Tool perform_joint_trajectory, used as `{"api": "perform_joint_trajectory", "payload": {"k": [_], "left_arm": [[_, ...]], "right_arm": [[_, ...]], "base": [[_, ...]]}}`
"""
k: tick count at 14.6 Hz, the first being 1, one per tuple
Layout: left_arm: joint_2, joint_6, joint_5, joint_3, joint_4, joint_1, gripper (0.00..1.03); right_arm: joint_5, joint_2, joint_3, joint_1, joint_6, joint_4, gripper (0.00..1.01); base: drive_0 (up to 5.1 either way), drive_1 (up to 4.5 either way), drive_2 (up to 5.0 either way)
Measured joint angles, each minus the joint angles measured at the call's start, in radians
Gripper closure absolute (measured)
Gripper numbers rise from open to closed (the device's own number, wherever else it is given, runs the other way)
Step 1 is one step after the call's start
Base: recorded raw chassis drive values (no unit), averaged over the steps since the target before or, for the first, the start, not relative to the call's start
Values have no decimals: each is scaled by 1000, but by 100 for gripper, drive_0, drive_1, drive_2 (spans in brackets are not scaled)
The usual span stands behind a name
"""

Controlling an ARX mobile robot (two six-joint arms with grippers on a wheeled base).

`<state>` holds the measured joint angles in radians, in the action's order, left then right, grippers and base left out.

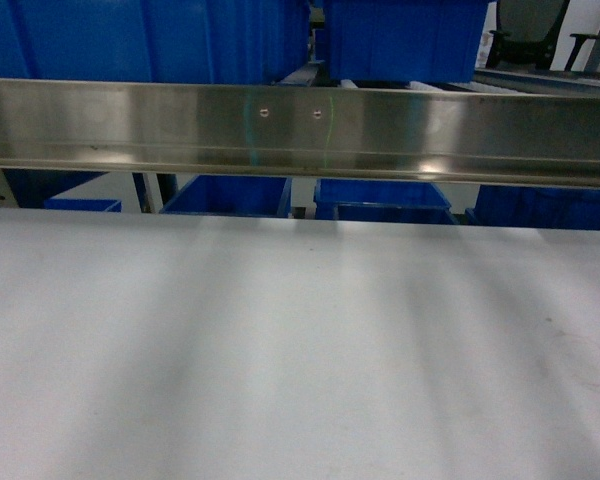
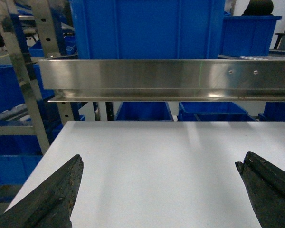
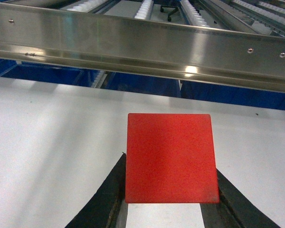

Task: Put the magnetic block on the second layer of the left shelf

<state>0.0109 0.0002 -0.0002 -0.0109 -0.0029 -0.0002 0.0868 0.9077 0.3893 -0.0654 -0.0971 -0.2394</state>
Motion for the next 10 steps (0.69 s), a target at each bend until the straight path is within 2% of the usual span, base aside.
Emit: {"api": "perform_joint_trajectory", "payload": {"k": [10], "left_arm": [[0, 0, 0, 0, 2, 0, 5]], "right_arm": [[0, 0, 0, 0, 0, 0, 68]], "base": [[-502, 242, 242]]}}
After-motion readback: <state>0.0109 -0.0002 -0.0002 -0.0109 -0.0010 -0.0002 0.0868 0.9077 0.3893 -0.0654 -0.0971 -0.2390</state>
